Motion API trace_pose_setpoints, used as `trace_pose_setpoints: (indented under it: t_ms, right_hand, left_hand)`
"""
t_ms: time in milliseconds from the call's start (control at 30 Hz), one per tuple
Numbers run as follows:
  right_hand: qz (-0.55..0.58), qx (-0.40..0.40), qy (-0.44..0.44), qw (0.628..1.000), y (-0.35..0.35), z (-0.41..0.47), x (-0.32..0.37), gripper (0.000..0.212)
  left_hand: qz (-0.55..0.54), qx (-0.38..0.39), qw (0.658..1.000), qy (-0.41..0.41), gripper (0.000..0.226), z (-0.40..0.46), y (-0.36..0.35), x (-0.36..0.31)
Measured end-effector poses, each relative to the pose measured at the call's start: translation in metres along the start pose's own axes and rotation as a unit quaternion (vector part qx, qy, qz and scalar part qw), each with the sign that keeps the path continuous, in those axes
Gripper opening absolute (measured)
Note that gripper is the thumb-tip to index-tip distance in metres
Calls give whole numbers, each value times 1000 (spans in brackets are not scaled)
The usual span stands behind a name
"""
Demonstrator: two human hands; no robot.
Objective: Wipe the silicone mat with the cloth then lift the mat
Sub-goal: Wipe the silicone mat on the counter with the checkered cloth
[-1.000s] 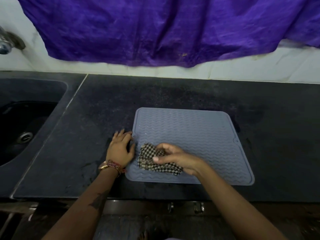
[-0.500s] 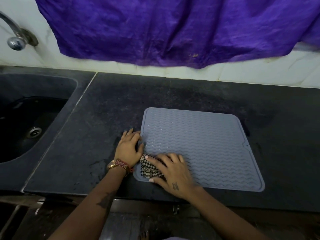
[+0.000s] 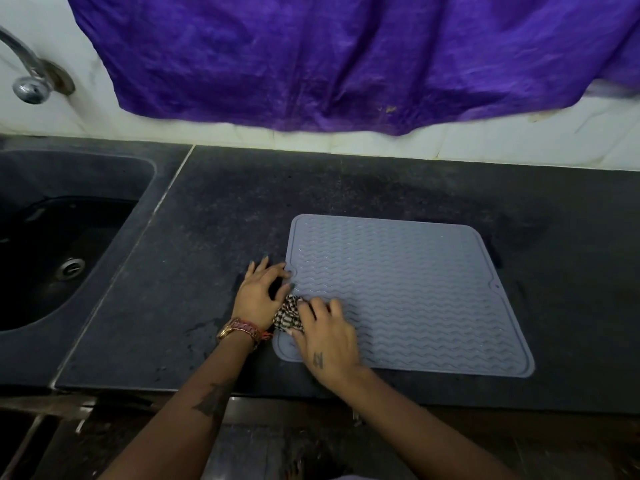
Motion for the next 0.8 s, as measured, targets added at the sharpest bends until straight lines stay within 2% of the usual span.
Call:
trace_pose_setpoints:
  t_ms: [100, 267, 433, 533, 667, 733, 800]
  right_hand:
    - [38, 21, 22, 999, 10, 7, -11, 43]
    - [-49, 7, 134, 990, 11, -25, -15, 49]
    - [-1, -17, 201, 980, 20, -6, -24, 42]
    - [-12, -27, 186, 982, 12, -14, -28, 43]
    - [10, -6, 186, 983, 9, -3, -28, 45]
    - [12, -38, 147, 988, 18, 15, -30, 47]
    - [7, -35, 88, 996, 17, 23, -34, 49]
  left_hand:
    - [-4, 1, 1000, -10, 16, 0, 0, 1]
    - [-18, -4, 1000, -10, 21, 0, -2, 4]
    - [-13, -3, 1000, -7, 24, 0, -1, 3]
    - [-33, 11, 999, 21, 43, -1, 2, 0]
    - [-44, 15, 998, 32, 50, -2, 4, -1]
    - [-42, 18, 998, 37, 53, -3, 4, -1]
    - [-44, 16, 998, 38, 53, -4, 5, -3]
Point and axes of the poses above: each hand's wrist, its own z-axis towards the middle knuckle, its own y-axis out of the back of the hand, x = y × z, the point moved 5 cm from there along z, towards the middle knuckle, and after that the axes turned 10 degrees about z, right-handed, at the moved point
